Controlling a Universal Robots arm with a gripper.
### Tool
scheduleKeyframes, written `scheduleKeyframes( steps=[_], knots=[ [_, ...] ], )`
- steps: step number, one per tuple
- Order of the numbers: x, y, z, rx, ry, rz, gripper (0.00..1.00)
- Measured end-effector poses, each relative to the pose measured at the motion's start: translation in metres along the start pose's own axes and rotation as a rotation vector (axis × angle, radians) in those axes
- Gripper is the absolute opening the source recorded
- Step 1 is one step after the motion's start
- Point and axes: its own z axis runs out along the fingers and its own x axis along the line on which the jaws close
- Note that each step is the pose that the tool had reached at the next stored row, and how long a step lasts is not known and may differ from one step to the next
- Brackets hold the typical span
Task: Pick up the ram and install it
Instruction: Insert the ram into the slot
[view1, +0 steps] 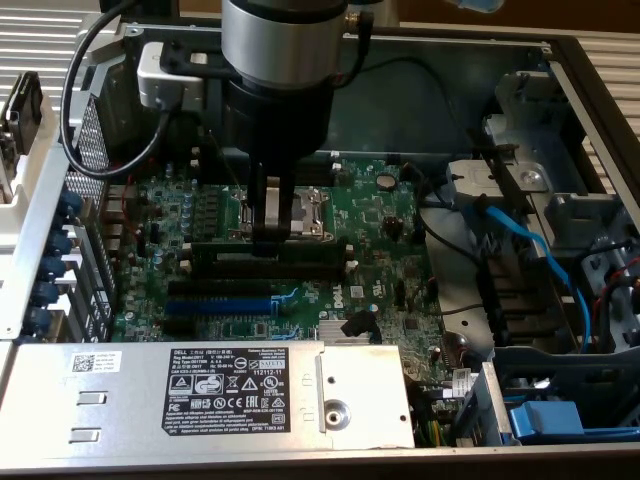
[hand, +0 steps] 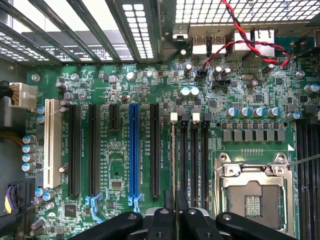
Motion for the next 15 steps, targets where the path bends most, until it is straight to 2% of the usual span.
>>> scheduleKeyframes(
  steps=[15],
  knots=[
    [-0.0001,0.0000,0.0011,-0.0005,-0.0015,0.014,0.13]
  ],
)
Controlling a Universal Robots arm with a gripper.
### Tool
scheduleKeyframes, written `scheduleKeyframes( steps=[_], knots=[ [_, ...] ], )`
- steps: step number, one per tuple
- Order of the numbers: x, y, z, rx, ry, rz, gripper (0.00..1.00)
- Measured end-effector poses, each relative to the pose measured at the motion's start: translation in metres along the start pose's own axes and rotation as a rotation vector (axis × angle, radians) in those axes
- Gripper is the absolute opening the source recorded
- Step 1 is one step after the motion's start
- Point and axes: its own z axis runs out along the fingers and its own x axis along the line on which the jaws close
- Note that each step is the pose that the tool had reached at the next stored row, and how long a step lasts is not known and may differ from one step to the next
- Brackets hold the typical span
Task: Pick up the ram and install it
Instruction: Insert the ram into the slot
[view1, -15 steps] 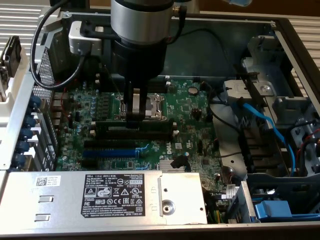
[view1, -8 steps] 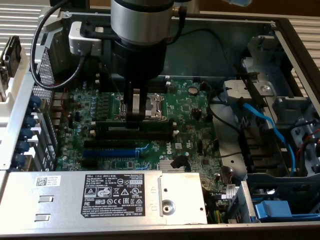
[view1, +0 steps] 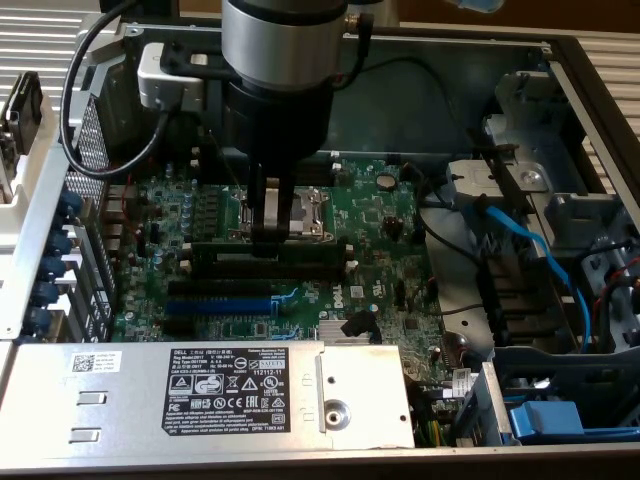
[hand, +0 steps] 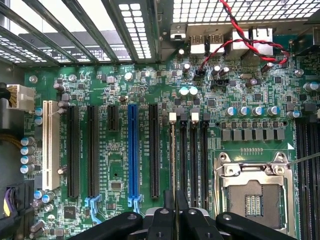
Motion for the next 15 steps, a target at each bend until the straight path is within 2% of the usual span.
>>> scheduleKeyframes(
  steps=[15],
  knots=[
    [0.0000,0.0015,0.0014,0.0001,-0.0005,0.000,0.13]
  ],
)
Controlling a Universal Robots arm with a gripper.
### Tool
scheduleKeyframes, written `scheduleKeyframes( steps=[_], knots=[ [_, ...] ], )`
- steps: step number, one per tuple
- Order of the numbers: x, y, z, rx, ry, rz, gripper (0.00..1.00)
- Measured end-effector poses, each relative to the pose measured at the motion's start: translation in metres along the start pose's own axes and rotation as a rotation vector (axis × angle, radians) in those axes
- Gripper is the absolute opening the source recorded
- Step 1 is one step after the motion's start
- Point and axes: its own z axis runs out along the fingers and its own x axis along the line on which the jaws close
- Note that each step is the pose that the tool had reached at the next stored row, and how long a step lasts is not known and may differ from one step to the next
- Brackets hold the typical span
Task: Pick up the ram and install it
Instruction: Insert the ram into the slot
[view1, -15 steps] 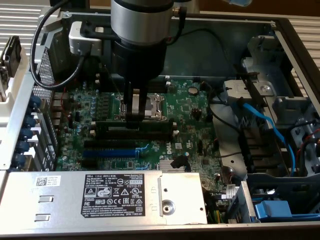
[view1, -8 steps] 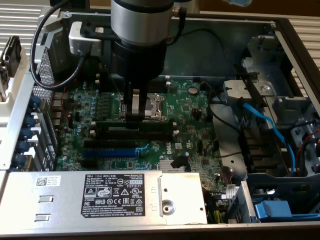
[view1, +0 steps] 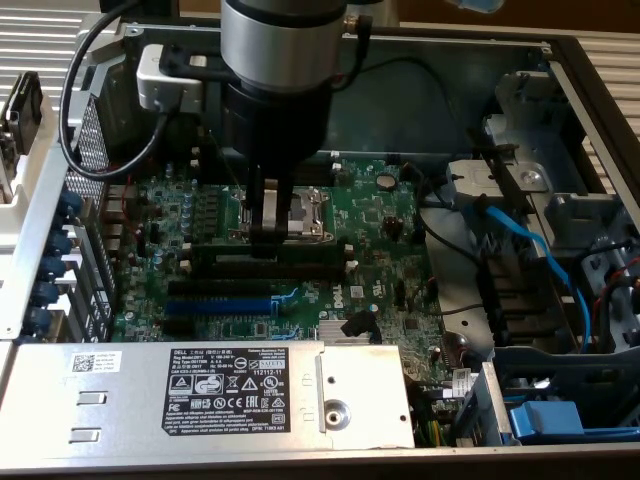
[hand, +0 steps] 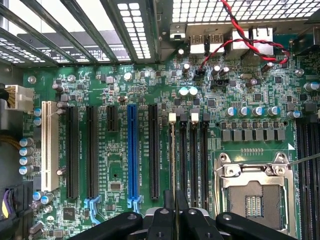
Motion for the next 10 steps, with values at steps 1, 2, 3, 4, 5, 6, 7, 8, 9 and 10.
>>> scheduleKeyframes(
  steps=[1,2,3,4,5,6,7,8,9,10],
  knots=[
    [0.0000,0.0000,0.0000,-0.0001,0.0001,0.000,0.13],
    [0.0000,0.0000,0.0000,-0.0002,0.0001,0.000,0.13],
    [0.0000,0.0000,0.0000,-0.0002,-0.0001,0.000,0.13],
    [0.0000,0.0000,0.0000,-0.0003,-0.0001,0.000,0.13],
    [0.0000,0.0000,0.0000,-0.0002,-0.0003,0.000,0.13],
    [0.0001,0.0000,0.0002,-0.0002,-0.0004,0.000,0.13],
    [0.0000,-0.0003,0.0003,-0.0006,-0.0004,0.000,0.13],
    [0.0000,-0.0010,0.0005,-0.0004,-0.0006,0.000,0.13],
    [0.0000,-0.0016,0.0006,-0.0004,-0.0005,0.000,0.13],
    [-0.0001,-0.0020,0.0008,-0.0003,-0.0005,0.000,0.13]
  ],
)
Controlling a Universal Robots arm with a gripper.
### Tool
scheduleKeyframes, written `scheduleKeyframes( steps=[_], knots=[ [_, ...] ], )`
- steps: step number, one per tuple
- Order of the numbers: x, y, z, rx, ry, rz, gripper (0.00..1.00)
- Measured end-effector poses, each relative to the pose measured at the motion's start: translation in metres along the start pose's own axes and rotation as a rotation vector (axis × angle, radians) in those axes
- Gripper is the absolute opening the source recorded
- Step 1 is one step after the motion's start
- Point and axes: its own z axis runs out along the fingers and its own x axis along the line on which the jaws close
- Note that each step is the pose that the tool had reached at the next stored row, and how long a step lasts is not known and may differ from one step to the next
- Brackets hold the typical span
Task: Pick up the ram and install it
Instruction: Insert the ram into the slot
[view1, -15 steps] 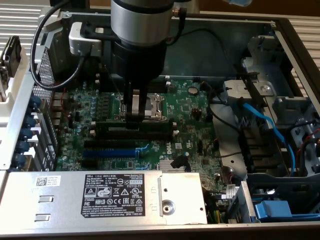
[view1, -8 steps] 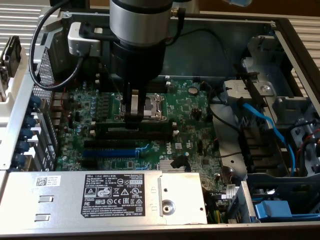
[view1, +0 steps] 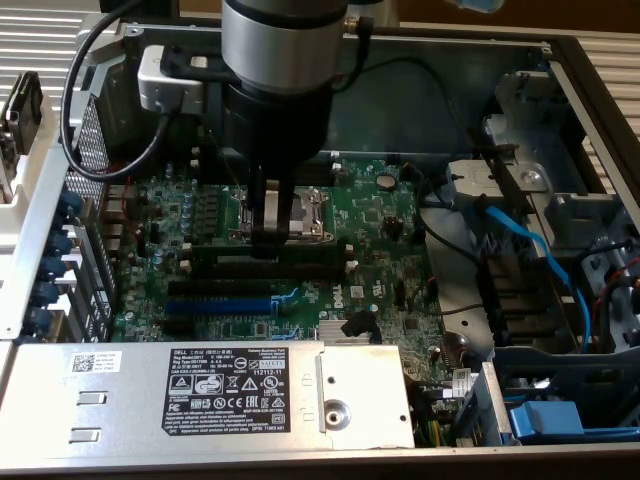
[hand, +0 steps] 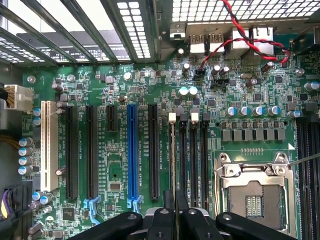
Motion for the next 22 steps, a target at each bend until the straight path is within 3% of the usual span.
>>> scheduleKeyframes(
  steps=[22],
  knots=[
    [-0.0006,0.0008,0.0007,0.0000,-0.0001,-0.002,0.13]
  ],
)
